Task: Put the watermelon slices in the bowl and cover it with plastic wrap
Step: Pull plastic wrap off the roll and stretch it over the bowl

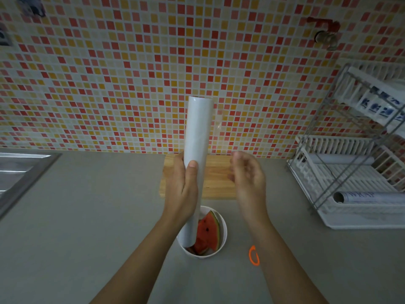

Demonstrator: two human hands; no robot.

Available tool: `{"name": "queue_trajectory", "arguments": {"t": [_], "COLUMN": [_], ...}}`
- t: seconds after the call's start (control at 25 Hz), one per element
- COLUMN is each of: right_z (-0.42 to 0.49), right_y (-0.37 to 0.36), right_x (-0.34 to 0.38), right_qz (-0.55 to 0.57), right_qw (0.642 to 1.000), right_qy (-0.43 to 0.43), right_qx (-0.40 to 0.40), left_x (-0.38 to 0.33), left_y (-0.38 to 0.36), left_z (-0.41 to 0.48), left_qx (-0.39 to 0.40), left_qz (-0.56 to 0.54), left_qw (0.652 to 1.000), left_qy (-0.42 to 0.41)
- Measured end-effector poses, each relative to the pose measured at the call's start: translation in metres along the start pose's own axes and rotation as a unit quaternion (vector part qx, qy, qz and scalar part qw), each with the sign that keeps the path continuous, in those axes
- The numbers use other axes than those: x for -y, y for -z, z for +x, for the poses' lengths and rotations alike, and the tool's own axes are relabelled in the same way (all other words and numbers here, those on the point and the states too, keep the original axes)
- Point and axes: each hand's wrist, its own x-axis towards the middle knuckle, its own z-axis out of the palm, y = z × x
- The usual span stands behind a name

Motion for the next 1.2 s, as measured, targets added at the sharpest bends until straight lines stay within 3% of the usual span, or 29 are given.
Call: {"name": "queue_trajectory", "arguments": {"t": [0.12, 0.2, 0.44, 0.64, 0.88, 1.04, 1.2], "right_z": [-0.015, -0.019, -0.018, -0.014, -0.002, -0.002, -0.001], "right_y": [-0.004, -0.010, -0.009, -0.020, -0.017, -0.024, -0.026], "right_x": [-0.013, -0.017, -0.022, -0.006, -0.002, 0.003, 0.006], "right_qz": [-0.057, -0.057, -0.080, -0.011, -0.068, -0.016, -0.045], "right_qw": [0.994, 0.991, 0.996, 0.998, 0.997, 0.997, 0.995], "right_qy": [0.003, 0.007, 0.022, 0.006, 0.042, 0.001, 0.045], "right_qx": [0.098, 0.124, 0.038, 0.061, -0.002, 0.072, 0.072], "left_x": [-0.002, -0.002, -0.008, -0.012, -0.013, -0.012, -0.010], "left_y": [0.001, 0.001, 0.004, 0.004, 0.005, 0.005, 0.002], "left_z": [0.010, 0.015, 0.024, 0.029, 0.033, 0.035, 0.034], "left_qx": [-0.007, -0.003, -0.012, -0.014, -0.006, -0.006, -0.011], "left_qz": [-0.010, -0.012, -0.010, -0.005, -0.026, -0.027, -0.016], "left_qw": [1.000, 1.000, 1.000, 0.999, 0.999, 0.999, 0.999], "left_qy": [0.003, 0.005, -0.022, -0.040, -0.035, -0.039, -0.032]}}
